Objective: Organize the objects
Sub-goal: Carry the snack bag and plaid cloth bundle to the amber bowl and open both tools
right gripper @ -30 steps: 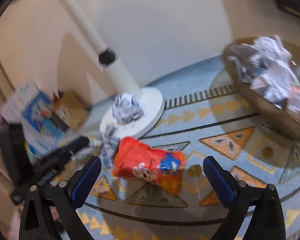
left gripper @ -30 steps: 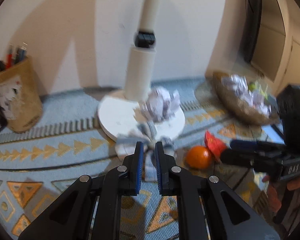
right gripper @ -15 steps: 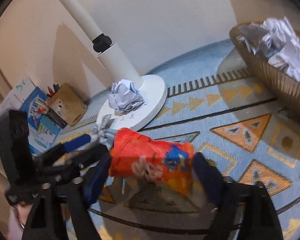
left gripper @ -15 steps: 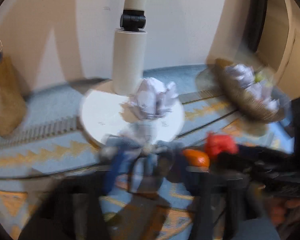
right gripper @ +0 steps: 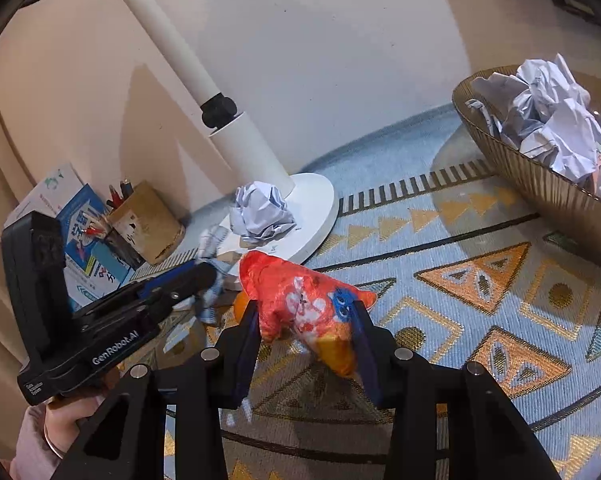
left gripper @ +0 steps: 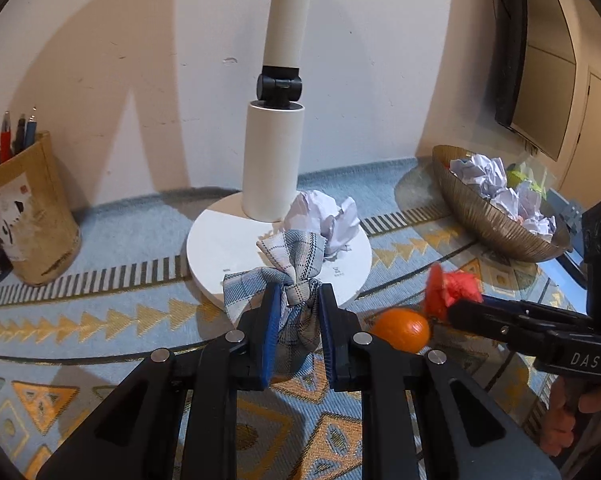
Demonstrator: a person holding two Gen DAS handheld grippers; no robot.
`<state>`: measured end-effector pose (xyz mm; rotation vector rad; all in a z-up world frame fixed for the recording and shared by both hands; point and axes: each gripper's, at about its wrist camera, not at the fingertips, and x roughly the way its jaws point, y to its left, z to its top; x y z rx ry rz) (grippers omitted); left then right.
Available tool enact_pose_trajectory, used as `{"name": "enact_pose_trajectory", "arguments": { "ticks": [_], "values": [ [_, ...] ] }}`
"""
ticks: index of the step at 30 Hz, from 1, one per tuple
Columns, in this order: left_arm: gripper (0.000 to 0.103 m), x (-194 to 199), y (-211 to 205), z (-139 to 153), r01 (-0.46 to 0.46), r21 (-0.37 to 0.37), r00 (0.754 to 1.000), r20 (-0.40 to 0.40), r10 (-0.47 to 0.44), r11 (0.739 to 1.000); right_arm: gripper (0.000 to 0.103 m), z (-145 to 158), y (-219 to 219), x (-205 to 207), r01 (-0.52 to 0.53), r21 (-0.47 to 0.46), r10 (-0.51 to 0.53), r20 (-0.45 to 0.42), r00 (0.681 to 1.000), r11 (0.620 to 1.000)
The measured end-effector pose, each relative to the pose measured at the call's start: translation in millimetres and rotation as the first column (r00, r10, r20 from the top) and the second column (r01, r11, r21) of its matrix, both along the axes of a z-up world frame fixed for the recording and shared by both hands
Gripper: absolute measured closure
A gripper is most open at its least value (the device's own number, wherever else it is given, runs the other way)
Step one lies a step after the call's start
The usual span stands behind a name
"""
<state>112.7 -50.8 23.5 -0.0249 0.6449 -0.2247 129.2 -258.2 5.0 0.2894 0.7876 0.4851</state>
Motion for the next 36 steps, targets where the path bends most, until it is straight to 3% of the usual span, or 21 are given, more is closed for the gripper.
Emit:
{"name": "enact_pose_trajectory", "arguments": {
  "ticks": [6,11,15,20,24,29,31,32,34,36],
  "values": [
    [0.088,0.2,4.5,4.4,-0.042,0.002,0.999,0.008,0.042,0.999,0.061,3.3,-6.3,-2.0,0.024,0.025,-0.024,0.026,0.999,0.999],
    [0.087,2.8,-3.9,39.9,-0.044,-0.017,0.997,0.063,0.045,0.999,0.061,27.2,-10.1,-1.4,0.01,0.024,-0.012,0.075,0.997,1.0],
    [0.087,19.0,-32.2,76.9,0.017,-0.02,0.994,0.109,-0.015,1.0,0.06,63.6,-32.5,12.9,0.028,0.051,-0.034,0.113,0.993,0.998],
    [0.087,53.2,-98.7,111.3,0.138,-0.043,0.981,0.145,-0.131,0.989,0.06,107.4,-82.3,41.1,0.121,0.05,-0.128,0.157,0.979,0.991],
    [0.087,69.5,-156.9,110.3,0.254,-0.08,0.962,0.129,-0.242,0.964,0.06,132.2,-132.2,64.8,0.224,0.032,-0.226,0.175,0.958,0.974],
    [0.087,76.5,-223.7,90.5,0.387,-0.078,0.92,0.089,-0.381,0.919,0.059,137.5,-179.9,82.4,0.313,-0.001,-0.308,0.185,0.933,0.95],
    [0.08,78.9,-247.0,78.4,0.433,-0.06,0.901,0.057,-0.43,0.899,0.059,134.4,-194.9,87.9,0.353,-0.019,-0.344,0.177,0.922,0.936],
    [0.068,78.9,-256.9,72.5,0.452,-0.044,0.892,0.031,-0.451,0.891,0.058,132.4,-201.6,89.9,0.369,-0.028,-0.359,0.173,0.917,0.929],
    [0.002,79.6,-274.9,60.3,0.472,0.021,0.881,-0.022,-0.472,0.881,0.055,127.7,-212.3,95.4,0.38,-0.039,-0.369,0.169,0.914,0.924],
    [0.001,73.6,-277.0,52.7,0.45,0.067,0.892,0.017,-0.452,0.891,0.034,123.6,-219.0,104.6,0.405,-0.07,-0.392,0.145,0.908,0.912]
  ]
}}
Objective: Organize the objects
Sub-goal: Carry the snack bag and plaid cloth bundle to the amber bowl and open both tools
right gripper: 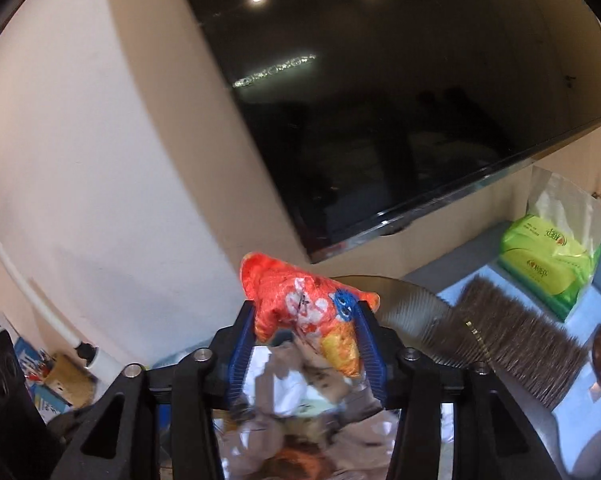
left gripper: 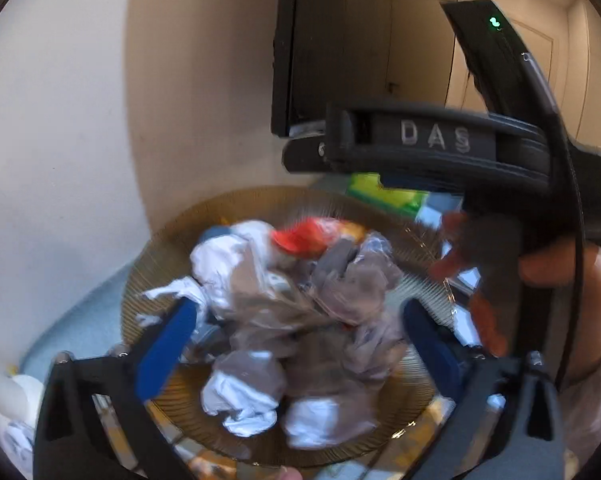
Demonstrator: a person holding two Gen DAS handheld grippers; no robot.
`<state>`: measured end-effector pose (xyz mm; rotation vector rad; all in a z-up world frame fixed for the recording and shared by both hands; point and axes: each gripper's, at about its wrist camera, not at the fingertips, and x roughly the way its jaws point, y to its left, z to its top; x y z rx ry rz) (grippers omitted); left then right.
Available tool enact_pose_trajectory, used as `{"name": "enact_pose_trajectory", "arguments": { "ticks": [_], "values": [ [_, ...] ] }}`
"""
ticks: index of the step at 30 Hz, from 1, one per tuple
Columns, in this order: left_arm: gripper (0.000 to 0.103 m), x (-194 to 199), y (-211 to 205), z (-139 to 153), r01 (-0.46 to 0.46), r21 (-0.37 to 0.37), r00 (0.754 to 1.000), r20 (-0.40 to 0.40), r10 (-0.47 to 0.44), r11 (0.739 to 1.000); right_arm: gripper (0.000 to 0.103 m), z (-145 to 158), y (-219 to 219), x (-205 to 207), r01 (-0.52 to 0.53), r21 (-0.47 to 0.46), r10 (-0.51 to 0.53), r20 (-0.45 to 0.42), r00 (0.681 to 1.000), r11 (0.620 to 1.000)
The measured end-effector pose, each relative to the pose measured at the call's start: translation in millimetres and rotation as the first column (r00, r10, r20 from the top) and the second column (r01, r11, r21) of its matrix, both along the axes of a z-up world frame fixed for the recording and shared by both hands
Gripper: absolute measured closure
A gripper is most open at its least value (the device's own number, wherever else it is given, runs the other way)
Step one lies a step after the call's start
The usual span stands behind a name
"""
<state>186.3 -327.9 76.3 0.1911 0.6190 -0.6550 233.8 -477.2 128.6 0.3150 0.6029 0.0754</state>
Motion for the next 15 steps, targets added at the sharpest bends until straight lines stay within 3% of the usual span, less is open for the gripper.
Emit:
{"name": "enact_pose_trajectory", "arguments": {
  "ticks": [1,5,11,15],
  "values": [
    [0.001,-0.5,1.8,-2.2,-0.01,-0.008,1.0,0.001,0.01,1.0,0.0,-1.7,-2.6,5.1,0.011,-0.011,-0.012,-0.035,0.999,1.0],
    [0.001,5.4,11.9,-10.1,-0.03,-0.047,0.998,-0.055,0.027,0.998,0.0,-0.4,-15.3,-0.5,0.02,-0.033,-0.021,-0.038,0.999,0.999],
    [0.001,10.2,35.7,-4.9,-0.104,-0.009,0.994,-0.03,0.104,0.995,0.0,10.0,-13.5,-13.2,0.033,0.033,-0.032,-0.027,0.999,0.999],
    [0.001,8.7,66.5,24.0,-0.156,0.056,0.987,0.031,0.155,0.986,0.0,26.5,9.1,-23.0,0.011,0.034,-0.011,-0.007,1.0,0.999]
  ]
}}
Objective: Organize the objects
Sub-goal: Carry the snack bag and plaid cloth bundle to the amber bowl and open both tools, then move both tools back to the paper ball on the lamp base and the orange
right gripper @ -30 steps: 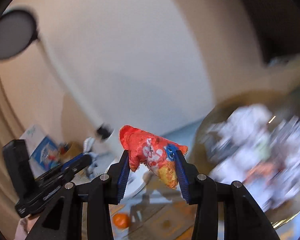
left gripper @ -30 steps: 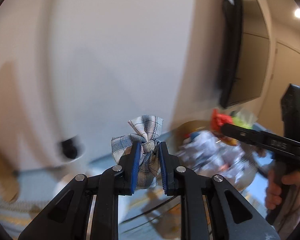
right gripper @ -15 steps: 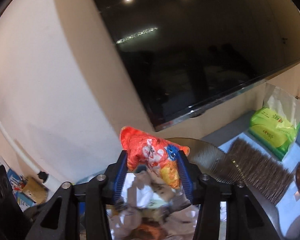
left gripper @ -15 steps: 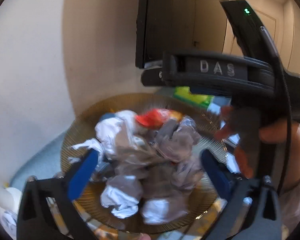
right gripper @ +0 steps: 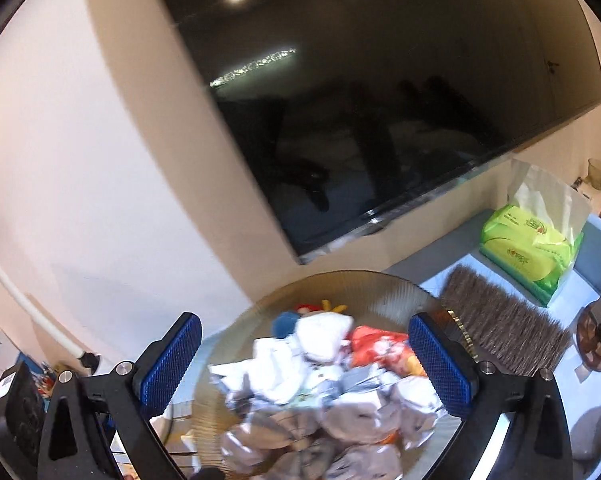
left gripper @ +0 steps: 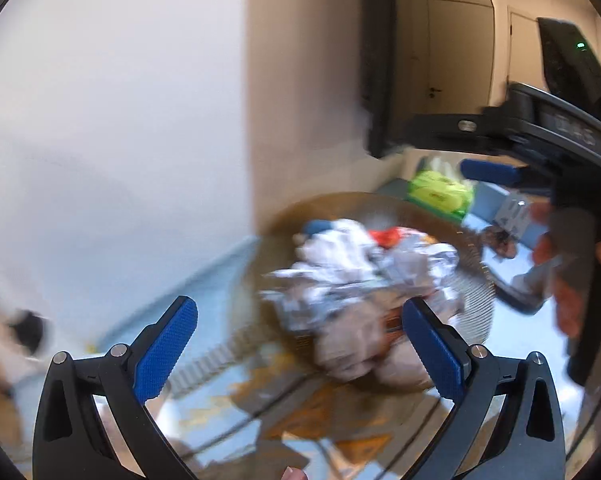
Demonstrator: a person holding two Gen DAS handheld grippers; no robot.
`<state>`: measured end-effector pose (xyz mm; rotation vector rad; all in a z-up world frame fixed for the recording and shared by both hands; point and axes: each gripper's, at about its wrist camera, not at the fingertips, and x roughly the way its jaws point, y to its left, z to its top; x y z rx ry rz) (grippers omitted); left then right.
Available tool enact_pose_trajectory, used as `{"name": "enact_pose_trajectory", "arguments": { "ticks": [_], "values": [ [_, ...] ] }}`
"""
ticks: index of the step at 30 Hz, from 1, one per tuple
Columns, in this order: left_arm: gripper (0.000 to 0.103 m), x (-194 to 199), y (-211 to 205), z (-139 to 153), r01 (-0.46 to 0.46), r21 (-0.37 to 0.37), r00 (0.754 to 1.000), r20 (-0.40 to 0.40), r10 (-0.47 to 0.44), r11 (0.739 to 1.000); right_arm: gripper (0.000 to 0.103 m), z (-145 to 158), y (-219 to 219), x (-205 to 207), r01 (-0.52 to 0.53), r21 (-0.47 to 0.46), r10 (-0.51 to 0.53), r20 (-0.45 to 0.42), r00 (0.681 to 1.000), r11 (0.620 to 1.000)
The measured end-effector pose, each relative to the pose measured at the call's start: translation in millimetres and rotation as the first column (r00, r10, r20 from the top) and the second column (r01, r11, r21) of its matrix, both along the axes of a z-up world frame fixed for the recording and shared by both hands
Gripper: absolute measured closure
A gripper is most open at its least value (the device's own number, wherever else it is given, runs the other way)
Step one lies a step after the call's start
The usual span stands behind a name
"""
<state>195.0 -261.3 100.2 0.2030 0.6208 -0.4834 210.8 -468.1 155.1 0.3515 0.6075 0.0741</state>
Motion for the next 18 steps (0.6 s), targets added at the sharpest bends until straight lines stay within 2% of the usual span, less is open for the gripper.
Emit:
{"name": "enact_pose_trajectory", "arguments": {
  "ticks": [2,4,7,10,13,18],
  "values": [
    [0.001,0.8,25.8,12.4,-0.044,0.003,0.999,0.022,0.044,0.999,0.0,8.9,15.5,-2.1,-0.031,-0.023,0.031,0.004,0.999,0.999],
    [0.001,0.2,61.8,27.4,-0.1,0.003,0.995,0.012,0.1,0.995,0.0,25.0,37.3,-11.0,-0.065,-0.04,0.066,0.024,0.998,0.997],
    [0.001,4.5,101.2,25.6,-0.158,-0.002,0.987,-0.024,0.157,0.988,0.0,39.4,70.0,-24.0,-0.128,-0.044,0.13,0.05,0.99,0.991],
    [0.001,6.1,126.9,6.9,-0.189,0.001,0.979,-0.071,0.189,0.982,0.0,36.6,107.8,-35.1,-0.207,-0.068,0.21,0.043,0.977,0.976],
    [0.001,7.4,142.5,-20.8,-0.195,0.016,0.973,-0.119,0.196,0.981,0.0,14.3,150.6,-47.9,-0.3,-0.101,0.3,-0.014,0.954,0.949],
    [0.001,14.1,156.1,-66.0,-0.213,0.049,0.959,-0.181,0.219,0.976,0.0,-50.5,217.9,-70.3,-0.428,-0.191,0.405,-0.147,0.902,0.883]
  ]
}}
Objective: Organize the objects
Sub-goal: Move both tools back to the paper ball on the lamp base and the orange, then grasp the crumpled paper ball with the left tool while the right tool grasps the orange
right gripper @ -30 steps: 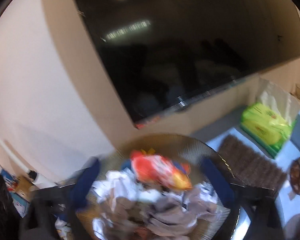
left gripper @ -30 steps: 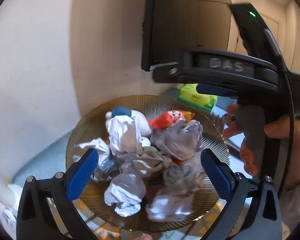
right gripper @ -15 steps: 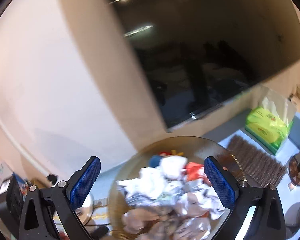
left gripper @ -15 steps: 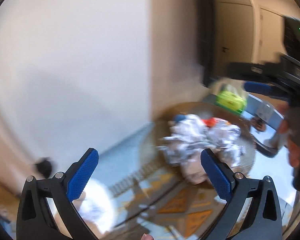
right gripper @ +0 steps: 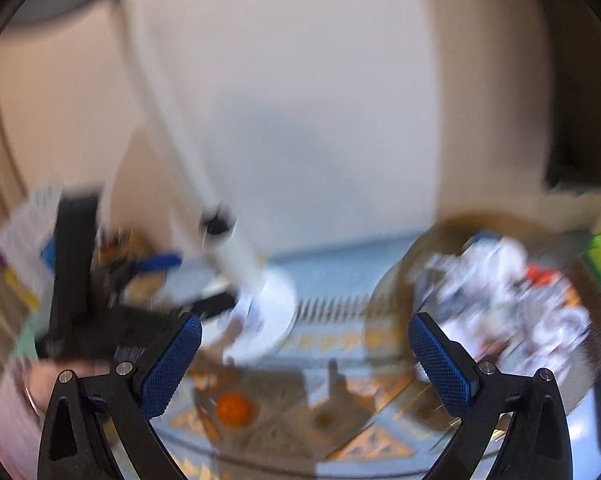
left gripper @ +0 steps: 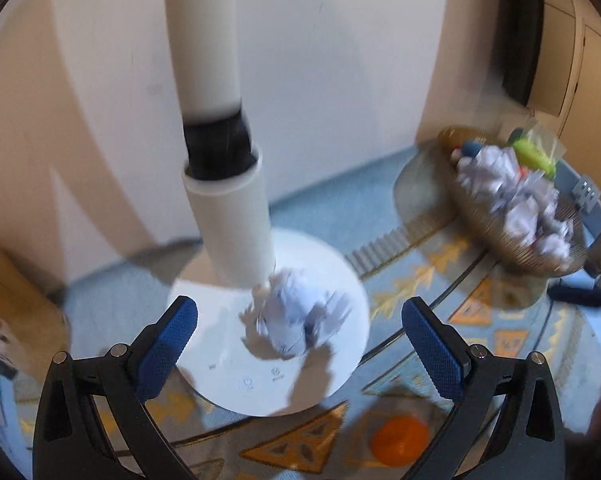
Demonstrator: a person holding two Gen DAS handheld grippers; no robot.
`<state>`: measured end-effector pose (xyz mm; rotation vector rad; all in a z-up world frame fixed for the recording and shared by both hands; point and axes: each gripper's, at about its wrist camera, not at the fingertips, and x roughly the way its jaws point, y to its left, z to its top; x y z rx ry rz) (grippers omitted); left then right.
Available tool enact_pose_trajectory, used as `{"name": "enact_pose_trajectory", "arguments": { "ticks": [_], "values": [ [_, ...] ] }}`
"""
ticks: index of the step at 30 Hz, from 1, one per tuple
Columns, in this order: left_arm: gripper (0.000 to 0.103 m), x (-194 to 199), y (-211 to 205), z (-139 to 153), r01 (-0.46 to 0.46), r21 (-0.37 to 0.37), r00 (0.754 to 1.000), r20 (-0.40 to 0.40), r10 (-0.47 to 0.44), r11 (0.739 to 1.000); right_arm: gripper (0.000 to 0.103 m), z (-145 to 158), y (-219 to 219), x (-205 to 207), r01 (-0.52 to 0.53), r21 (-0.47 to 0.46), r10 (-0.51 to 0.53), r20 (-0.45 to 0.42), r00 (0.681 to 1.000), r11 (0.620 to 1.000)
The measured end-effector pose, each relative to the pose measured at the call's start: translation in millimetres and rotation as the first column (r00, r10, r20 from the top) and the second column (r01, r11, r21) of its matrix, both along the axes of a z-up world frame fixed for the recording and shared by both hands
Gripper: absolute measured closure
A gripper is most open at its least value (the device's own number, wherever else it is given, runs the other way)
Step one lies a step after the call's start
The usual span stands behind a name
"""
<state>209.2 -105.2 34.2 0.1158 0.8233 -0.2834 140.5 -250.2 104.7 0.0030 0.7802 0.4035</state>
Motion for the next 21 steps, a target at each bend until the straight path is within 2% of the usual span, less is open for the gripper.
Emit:
{"name": "enact_pose_trajectory", "arguments": {
  "ticks": [3,8,11,16,17,19,21],
  "values": [
    [0.001,5.4,5.7,-14.6,-0.012,-0.025,1.0,-0.02,0.012,1.0,0.0,-45.8,29.8,-11.7,-0.06,-0.065,0.057,-0.059,0.997,0.996],
    [0.001,14.9,5.7,-28.7,-0.014,-0.021,0.999,-0.034,0.013,1.0,0.0,-95.8,55.3,-18.0,-0.104,-0.083,0.091,-0.148,0.985,0.991],
    [0.001,16.3,11.1,-32.4,-0.012,-0.056,0.999,-0.043,0.01,0.998,0.0,-114.0,63.9,-12.6,-0.093,-0.081,0.078,-0.174,0.982,0.992],
    [0.002,19.1,12.3,-39.2,-0.014,-0.086,0.999,-0.047,0.01,0.996,0.0,-125.1,65.6,-6.4,-0.066,-0.074,0.054,-0.153,0.987,0.995],
    [0.004,19.0,11.5,-39.9,-0.023,-0.074,0.999,-0.036,0.021,0.997,0.0,-126.5,66.0,-6.2,-0.06,-0.075,0.049,-0.139,0.989,0.995],
    [0.018,19.5,9.0,-40.8,-0.044,-0.043,0.999,-0.01,0.044,0.998,0.0,-129.8,69.5,-3.7,-0.053,-0.078,0.043,-0.128,0.991,0.996],
    [0.045,20.1,6.9,-40.1,-0.067,-0.03,0.998,0.012,0.067,0.997,0.0,-130.4,70.6,-1.3,-0.041,-0.079,0.03,-0.129,0.991,0.996]
  ]
}}
